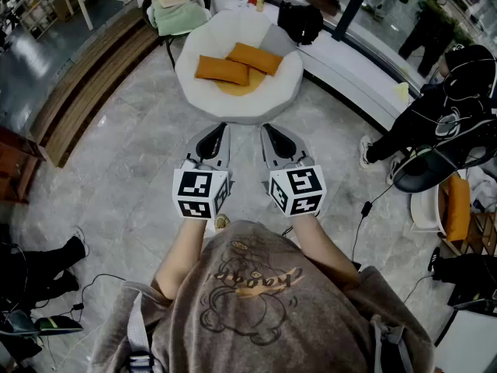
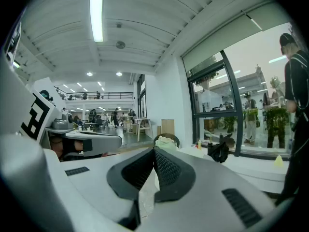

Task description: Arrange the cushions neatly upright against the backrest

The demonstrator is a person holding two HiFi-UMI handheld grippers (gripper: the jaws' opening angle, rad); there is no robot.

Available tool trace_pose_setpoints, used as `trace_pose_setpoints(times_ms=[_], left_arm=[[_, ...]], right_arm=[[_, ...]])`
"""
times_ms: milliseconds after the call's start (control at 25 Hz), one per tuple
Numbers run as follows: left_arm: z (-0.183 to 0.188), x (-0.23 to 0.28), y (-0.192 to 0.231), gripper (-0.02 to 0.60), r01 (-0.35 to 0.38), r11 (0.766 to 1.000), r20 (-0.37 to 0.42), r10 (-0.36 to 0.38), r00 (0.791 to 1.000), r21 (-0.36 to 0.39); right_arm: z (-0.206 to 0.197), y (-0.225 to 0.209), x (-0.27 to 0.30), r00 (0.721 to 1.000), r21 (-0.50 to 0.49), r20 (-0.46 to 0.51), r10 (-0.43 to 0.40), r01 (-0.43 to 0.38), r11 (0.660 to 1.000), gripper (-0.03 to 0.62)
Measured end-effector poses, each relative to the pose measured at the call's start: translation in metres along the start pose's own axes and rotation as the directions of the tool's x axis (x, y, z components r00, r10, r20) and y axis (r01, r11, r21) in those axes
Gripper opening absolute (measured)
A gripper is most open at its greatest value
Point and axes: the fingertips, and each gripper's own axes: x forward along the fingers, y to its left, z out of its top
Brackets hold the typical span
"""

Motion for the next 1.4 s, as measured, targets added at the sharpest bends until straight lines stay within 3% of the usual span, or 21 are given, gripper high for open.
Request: trace_pose_setpoints(times_ms=[480,1400], left_arm=[[0.004,0.002,-0.009,0.005,0.018,1.000,-0.017,-0.017,1.000,0.011],[-0.009,0.002,0.065,0.005,0.140,0.989,-0.031,-0.139,0.990,0.040]], right_arm=[[-0.003,-0.006,-0.006,1.000,0.042,-0.026,0.010,-0.009,0.999,0.020],[0.001,0.030,0.033,0.998,0.016,0.016,-0.061,0.061,0.998,0.020]])
